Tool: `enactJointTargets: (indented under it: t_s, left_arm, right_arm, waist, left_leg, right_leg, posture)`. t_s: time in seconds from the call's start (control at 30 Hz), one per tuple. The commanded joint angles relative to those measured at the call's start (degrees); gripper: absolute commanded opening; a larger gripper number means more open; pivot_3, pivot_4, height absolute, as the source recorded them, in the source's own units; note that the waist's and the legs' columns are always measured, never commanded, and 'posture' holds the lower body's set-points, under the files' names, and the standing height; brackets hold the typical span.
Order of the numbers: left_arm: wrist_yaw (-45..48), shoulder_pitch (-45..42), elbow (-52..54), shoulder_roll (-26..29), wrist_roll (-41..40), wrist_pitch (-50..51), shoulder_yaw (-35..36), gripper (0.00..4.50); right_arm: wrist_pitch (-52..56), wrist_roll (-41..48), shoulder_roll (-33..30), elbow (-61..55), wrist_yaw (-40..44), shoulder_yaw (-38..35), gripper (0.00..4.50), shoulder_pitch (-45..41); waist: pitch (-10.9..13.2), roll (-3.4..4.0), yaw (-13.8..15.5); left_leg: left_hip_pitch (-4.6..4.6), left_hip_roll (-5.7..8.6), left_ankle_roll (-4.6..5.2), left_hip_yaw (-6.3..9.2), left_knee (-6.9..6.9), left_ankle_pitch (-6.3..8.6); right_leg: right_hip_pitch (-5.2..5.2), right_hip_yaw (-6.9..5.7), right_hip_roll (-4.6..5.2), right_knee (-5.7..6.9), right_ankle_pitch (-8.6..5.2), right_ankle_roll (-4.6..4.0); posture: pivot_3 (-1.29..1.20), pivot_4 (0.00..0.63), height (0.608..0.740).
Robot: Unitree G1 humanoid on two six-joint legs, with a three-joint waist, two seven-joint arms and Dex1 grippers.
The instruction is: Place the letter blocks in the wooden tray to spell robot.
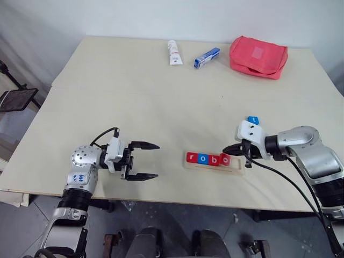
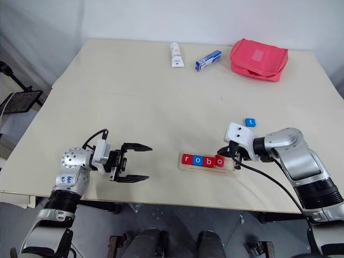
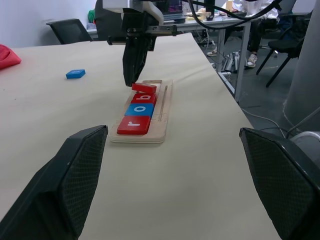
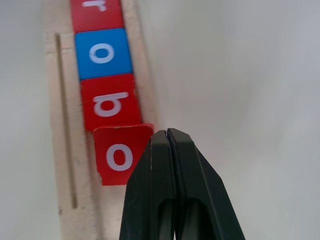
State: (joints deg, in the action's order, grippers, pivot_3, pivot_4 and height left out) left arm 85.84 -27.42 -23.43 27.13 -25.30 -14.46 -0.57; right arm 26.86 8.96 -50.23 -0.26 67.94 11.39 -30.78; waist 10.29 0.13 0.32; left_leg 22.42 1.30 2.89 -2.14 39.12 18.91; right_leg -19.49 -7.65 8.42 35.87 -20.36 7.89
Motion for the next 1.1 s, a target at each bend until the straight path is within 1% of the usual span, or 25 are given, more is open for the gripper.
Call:
enactJointTargets:
  t_s: [0.03,0.23,0.37,0.47,0.53,0.63,0.67,0.83,0.93,0.97,1.03,1.1]
  left_arm:
    - [-0.09,0.35,1.45,-0.01,-0.08,-0.63,0.42,4.5]
    - [0.0,-0.03,0.8,-0.37,0.0,-1.0,0.34,4.5]
    - [0.05,-0.21,0.46,-0.58,0.12,-1.34,0.3,4.5]
    - [0.01,-0.16,0.4,-0.79,0.22,-1.43,0.26,4.5]
    - [-0.06,-0.04,0.41,-1.0,0.29,-1.57,0.21,4.5]
    - [-0.16,0.22,0.65,-1.21,0.37,-1.63,0.24,4.5]
    - [-0.28,0.37,0.76,-1.29,0.42,-1.7,0.25,4.5]
    - [-1.49,1.21,1.35,-1.99,0.48,-2.02,0.51,4.5]
    - [-2.18,1.69,1.8,-2.17,0.45,-1.95,0.49,4.5]
    - [-2.38,1.81,1.9,-2.23,0.46,-1.94,0.47,4.5]
    - [-2.69,1.85,1.98,-2.36,0.51,-1.95,0.4,4.5]
    - [-3.08,1.74,2.0,-2.54,0.53,-1.87,0.34,4.5]
  right_arm:
    - [0.08,0.29,-0.15,-2.54,0.21,-0.6,0.03,0.59]
    - [0.81,0.34,-0.42,-3.95,-0.35,-1.3,0.03,1.16]
    - [2.23,2.4,-1.68,-6.1,0.21,-3.82,0.03,1.57]
    - [2.91,3.87,-3.4,-7.62,0.81,-5.91,0.03,3.37]
    - [2.29,4.17,-5.36,-8.18,1.43,-7.5,0.03,6.11]
    - [2.3,4.39,-6.43,-8.76,0.42,-9.26,0.03,8.28]
    - [2.5,4.66,-6.48,-8.75,-0.45,-10.61,0.03,8.92]
    - [0.88,7.47,-4.66,-7.32,-6.38,-21.83,0.03,13.94]
    - [3.52,10.81,-2.26,-7.26,-9.82,-28.29,0.03,16.63]
    - [5.17,11.82,-1.42,-7.16,-11.3,-30.02,0.38,17.17]
    - [4.93,12.84,-0.04,-6.88,-13.07,-32.37,0.91,18.22]
    - [4.63,13.15,0.81,-6.56,-14.7,-33.84,1.61,19.23]
  waist:
    - [0.0,0.0,-0.14]
    - [0.0,0.0,-0.29]
    - [0.0,0.0,-0.26]
    - [0.0,0.0,-0.11]
    - [0.0,0.0,0.02]
    - [0.01,-0.01,0.22]
    - [0.01,-0.01,0.22]
    - [0.01,-0.01,0.36]
    - [0.01,-0.02,0.69]
    - [0.01,-0.01,0.82]
    - [0.01,-0.01,0.95]
    - [0.01,-0.01,0.99]
  left_leg:
    - [0.0,0.0,0.0,0.0,0.0,0.0]
    - [0.0,-0.01,0.0,0.0,-0.01,0.0]
    - [0.0,-0.01,0.0,0.01,-0.01,0.0]
    - [0.0,0.0,0.0,0.03,-0.01,0.0]
    - [0.0,0.01,0.0,0.03,0.0,0.0]
    - [0.0,0.02,0.0,0.03,-0.01,0.0]
    - [0.0,0.01,0.0,0.01,-0.01,0.0]
    - [-0.01,0.0,0.0,-0.01,-0.01,0.0]
    - [-0.01,0.0,0.0,0.0,-0.02,0.0]
    - [-0.01,0.0,0.0,0.0,-0.02,0.0]
    - [-0.01,0.01,0.0,-0.02,-0.02,0.0]
    - [-0.01,0.02,0.0,-0.02,-0.02,0.0]
  right_leg:
    - [0.0,0.0,0.0,0.0,0.0,0.0]
    - [0.0,0.0,0.0,0.0,0.0,0.0]
    - [0.0,0.0,0.0,0.0,0.0,0.0]
    - [0.01,-0.01,0.0,0.0,0.0,0.0]
    - [0.01,-0.01,0.01,0.0,0.0,0.0]
    - [0.02,-0.01,0.01,-0.01,0.0,0.0]
    - [0.02,0.0,0.01,-0.01,0.0,0.0]
    - [0.02,0.0,0.01,-0.01,0.0,0.0]
    - [0.03,0.0,0.0,-0.01,0.0,0.0]
    - [0.04,0.0,0.01,-0.01,0.0,0.0]
    - [0.04,0.02,0.01,-0.02,0.0,0.01]
    - [0.03,0.02,0.01,-0.02,0.01,0.01]
  posture:
    - [0.0,0.15,0.74]
    - [0.0,0.15,0.74]
    - [0.0,0.15,0.74]
    - [0.0,0.15,0.74]
    - [0.0,0.15,0.74]
    - [0.0,0.15,0.74]
    - [0.0,0.15,0.74]
    - [0.0,0.15,0.74]
    - [0.0,0.15,0.74]
    - [0.0,0.15,0.74]
    - [0.0,0.15,0.74]
    - [0.0,0.15,0.74]
